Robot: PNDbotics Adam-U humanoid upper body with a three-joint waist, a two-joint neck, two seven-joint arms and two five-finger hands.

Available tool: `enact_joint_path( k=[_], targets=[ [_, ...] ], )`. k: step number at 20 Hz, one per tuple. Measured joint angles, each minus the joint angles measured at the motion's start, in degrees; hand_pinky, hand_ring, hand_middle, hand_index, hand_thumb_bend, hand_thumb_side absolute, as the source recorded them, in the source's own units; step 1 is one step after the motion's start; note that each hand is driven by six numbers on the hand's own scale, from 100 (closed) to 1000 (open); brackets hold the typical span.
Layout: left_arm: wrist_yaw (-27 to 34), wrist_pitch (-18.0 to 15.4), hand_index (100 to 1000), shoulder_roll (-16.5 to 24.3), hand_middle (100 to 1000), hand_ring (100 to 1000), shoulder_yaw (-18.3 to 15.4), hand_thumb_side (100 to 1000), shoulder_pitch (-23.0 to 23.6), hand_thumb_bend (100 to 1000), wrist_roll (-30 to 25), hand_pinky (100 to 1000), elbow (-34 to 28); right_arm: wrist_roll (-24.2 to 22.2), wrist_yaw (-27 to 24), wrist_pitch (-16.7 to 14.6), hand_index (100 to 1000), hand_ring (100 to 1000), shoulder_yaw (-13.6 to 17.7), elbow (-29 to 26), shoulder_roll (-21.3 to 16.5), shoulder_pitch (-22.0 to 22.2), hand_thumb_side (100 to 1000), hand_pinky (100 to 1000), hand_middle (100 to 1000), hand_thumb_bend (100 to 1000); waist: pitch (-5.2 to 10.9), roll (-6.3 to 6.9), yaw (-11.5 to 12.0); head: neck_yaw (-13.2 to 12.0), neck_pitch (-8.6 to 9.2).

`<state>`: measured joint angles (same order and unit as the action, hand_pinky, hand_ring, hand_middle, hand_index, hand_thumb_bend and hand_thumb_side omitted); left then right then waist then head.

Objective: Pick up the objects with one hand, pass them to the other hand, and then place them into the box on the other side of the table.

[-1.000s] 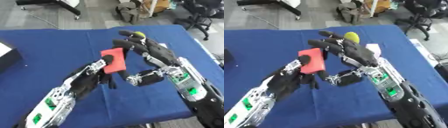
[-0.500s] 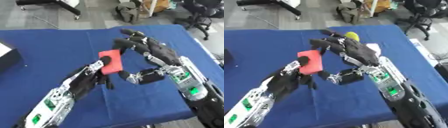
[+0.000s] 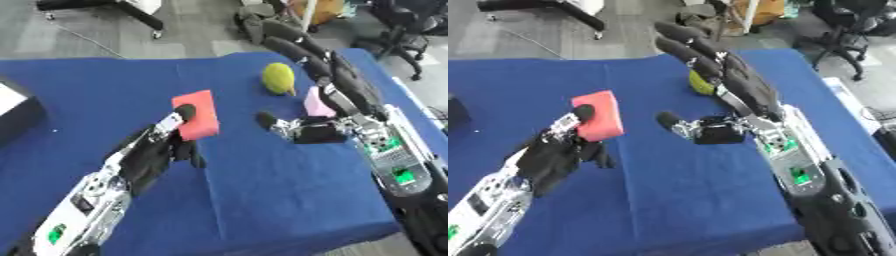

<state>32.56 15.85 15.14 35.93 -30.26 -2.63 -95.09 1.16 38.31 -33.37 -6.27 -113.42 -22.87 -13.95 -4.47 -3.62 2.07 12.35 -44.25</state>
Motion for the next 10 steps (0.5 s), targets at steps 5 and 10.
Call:
enact_joint_path(
  k=[5,10],
  targets=[
    [-0.5,-1.5,422,3.6,200,368,-3.9,682,0.4,100,2.9,537,-0.7,3.2,2.4,3.0,1000,938,3.4,0.0,-0.4,3.5,100,948,1000,245,0.00,0.32,-0.7,-7.4,0.00],
    [-3.3,-2.2,436,10.1,214,393,-9.9,569,0.2,100,8.3,548,-1.9,6.1,5.6,6.9,1000,926,6.2,0.0,-0.7,7.5,100,936,1000,137,0.11,1.02,-1.5,-21.0,0.00]
  ],
)
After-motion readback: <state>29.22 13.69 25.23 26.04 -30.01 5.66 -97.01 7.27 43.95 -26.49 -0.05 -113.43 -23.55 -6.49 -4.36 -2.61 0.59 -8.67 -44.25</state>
